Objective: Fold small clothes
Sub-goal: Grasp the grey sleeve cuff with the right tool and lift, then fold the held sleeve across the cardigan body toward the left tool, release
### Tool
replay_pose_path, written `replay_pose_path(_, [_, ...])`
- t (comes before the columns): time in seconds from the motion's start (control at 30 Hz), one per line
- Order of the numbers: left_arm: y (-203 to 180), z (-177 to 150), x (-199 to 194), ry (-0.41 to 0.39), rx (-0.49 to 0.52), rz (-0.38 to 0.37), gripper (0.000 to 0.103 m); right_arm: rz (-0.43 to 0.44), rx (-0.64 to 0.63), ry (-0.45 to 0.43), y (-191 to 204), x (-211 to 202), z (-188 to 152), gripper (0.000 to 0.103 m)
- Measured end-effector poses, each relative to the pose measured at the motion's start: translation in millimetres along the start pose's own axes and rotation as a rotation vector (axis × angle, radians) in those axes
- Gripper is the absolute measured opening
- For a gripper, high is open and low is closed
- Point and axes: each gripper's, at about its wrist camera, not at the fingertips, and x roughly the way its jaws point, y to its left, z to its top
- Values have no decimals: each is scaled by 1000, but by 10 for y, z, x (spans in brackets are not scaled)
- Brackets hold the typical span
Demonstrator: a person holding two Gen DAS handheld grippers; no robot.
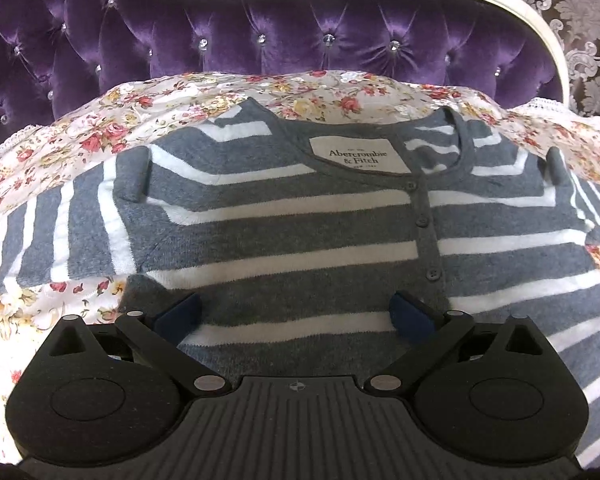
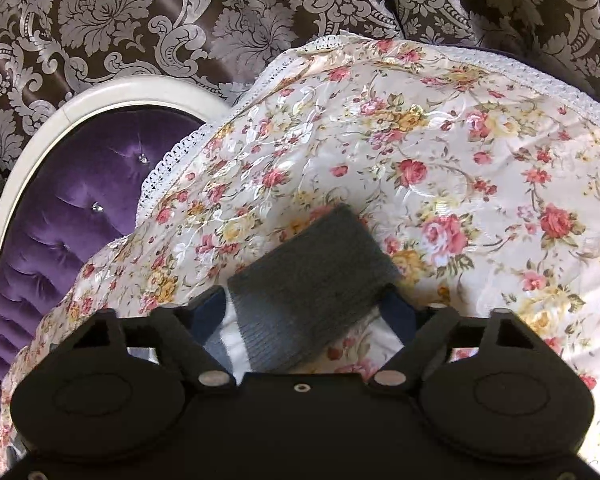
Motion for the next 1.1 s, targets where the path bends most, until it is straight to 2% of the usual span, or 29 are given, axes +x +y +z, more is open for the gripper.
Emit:
replay_pose_path(0.03, [-6,2,5,0,0,2,103,-10,-14,2,12,2,3,57])
replay_pose_path(0.07, [-9,4,7,1,-1,4,103,-19,-20,8,11,4,4,36])
replay_pose_path(0.1, [-9,5,10,2,-2,5,103,-22,-13,17,1,9,4,26])
replay_pose_path(0.17, [-8,16,15,8,-5,5,103,-11,7,13,-26,-5,-6,20])
replay_pose_path(0.27, [4,35,23,16,-8,1,103,-11,-13,-17,38,-84,-20,18])
replay_pose_path(0.37, [24,46,19,19,-14,-7,102,29,-49,-45,209,-233,-13,18])
replay_pose_path(0.47, [69,73,-9,32,-34,-35,102,96,-114,-67,512,-425,5,18])
replay_pose_path(0.63, [237,114,-169,44,-125,-121,101,229,-245,-73,1214,-725,-60,18])
replay_pose_path(0.87, [448,110,-489,7,-143,-134,101,419,-396,-29,2259,-899,-486,18])
replay_pose_path(1.1, [740,53,-668,-18,-186,-131,101,538,-476,61,3030,-739,-1085,18])
